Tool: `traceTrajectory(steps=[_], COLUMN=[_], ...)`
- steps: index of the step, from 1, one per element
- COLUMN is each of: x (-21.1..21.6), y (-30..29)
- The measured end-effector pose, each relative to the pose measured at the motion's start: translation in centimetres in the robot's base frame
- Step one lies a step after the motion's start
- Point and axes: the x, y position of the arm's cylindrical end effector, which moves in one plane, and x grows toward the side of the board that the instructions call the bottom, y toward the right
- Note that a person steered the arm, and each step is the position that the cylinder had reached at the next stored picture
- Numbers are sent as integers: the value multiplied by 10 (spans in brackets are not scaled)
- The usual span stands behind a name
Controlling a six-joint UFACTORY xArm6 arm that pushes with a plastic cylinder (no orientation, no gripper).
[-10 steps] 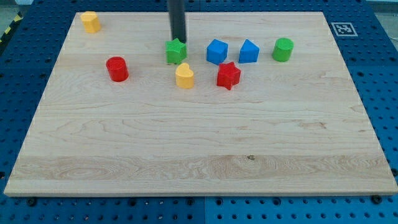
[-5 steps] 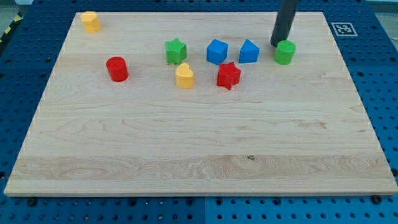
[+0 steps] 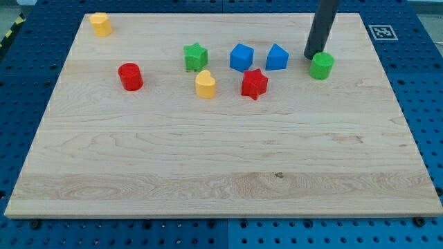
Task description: Move the green circle to the center right of the board
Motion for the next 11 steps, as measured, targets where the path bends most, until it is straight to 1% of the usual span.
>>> traceTrajectory(steps=[1, 2, 3, 5, 8, 11], x=[6, 25, 31, 31, 45, 37], y=[-13, -23, -21, 21, 24, 19])
